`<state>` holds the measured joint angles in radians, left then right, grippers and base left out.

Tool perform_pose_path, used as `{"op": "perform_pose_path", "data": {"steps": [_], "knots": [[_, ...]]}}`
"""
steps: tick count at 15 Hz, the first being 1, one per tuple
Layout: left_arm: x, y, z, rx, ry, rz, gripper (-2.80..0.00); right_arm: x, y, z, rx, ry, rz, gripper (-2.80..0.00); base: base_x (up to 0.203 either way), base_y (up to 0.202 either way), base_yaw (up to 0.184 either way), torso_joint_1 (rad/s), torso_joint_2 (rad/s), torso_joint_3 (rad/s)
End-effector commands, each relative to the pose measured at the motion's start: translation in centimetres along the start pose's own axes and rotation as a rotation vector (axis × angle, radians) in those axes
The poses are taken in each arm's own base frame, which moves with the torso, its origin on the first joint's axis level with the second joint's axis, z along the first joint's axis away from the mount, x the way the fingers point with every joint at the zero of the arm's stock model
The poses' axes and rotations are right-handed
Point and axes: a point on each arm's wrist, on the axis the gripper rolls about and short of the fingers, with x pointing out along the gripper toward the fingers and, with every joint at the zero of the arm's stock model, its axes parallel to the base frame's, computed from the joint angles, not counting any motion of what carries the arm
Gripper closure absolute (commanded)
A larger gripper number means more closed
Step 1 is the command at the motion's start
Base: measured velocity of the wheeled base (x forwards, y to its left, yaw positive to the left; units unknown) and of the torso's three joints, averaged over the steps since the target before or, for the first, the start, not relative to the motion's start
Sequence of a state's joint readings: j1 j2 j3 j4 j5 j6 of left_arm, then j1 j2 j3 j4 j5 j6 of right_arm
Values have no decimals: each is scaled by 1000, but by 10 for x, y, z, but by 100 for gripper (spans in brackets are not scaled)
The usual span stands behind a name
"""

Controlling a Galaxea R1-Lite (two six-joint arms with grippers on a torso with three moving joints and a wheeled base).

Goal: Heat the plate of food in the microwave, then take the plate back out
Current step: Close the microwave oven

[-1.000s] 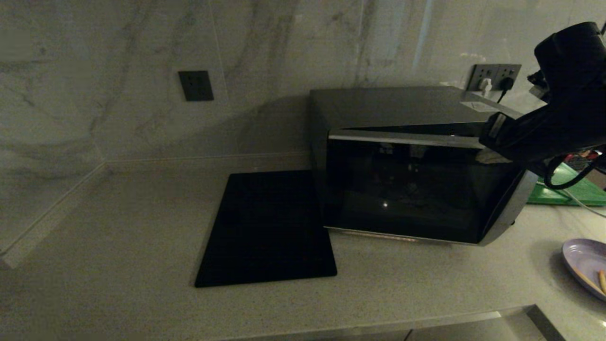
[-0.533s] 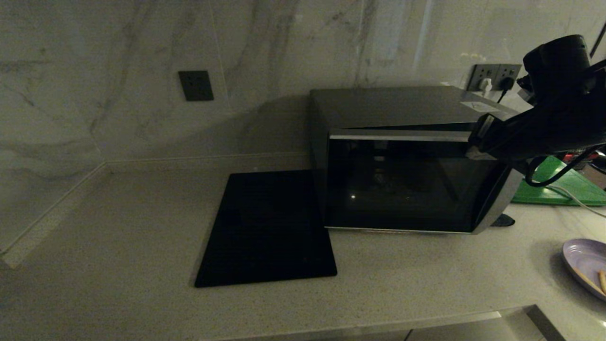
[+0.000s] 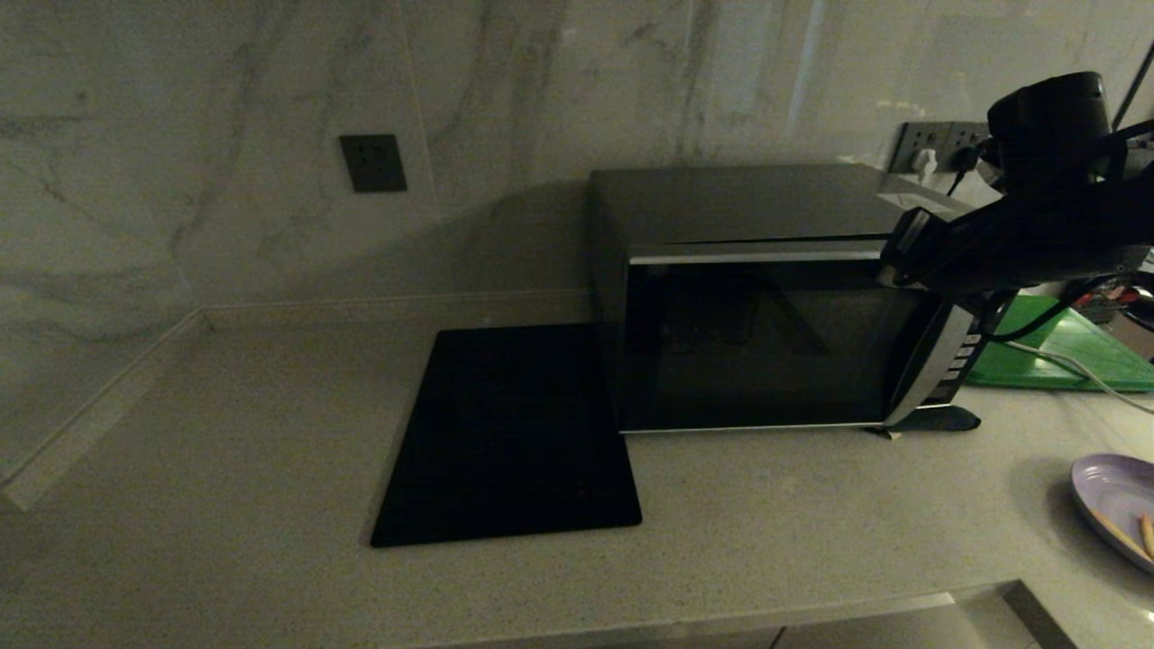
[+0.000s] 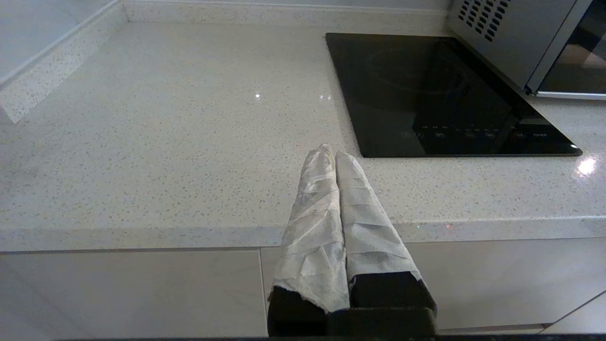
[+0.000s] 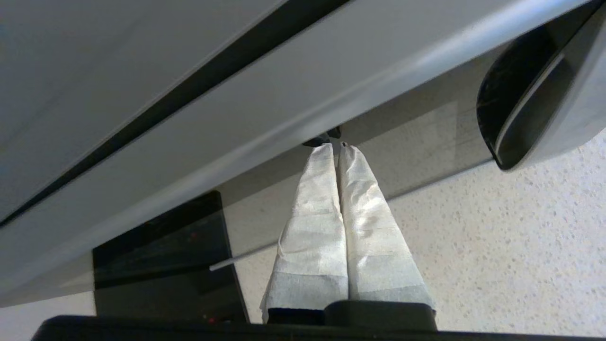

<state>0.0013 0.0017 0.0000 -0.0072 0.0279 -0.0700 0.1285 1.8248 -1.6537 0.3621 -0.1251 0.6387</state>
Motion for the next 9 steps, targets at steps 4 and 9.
{"op": "perform_pose_path", "data": {"steps": [4,9], "knots": [[0,0,0,-1,-1,1,0,14,1,-2,2,-9,7,0,0,0,0,0,0,0],[0,0,0,-1,-1,1,0,24,2,-2,0,-24,18,0,0,0,0,0,0,0]]}}
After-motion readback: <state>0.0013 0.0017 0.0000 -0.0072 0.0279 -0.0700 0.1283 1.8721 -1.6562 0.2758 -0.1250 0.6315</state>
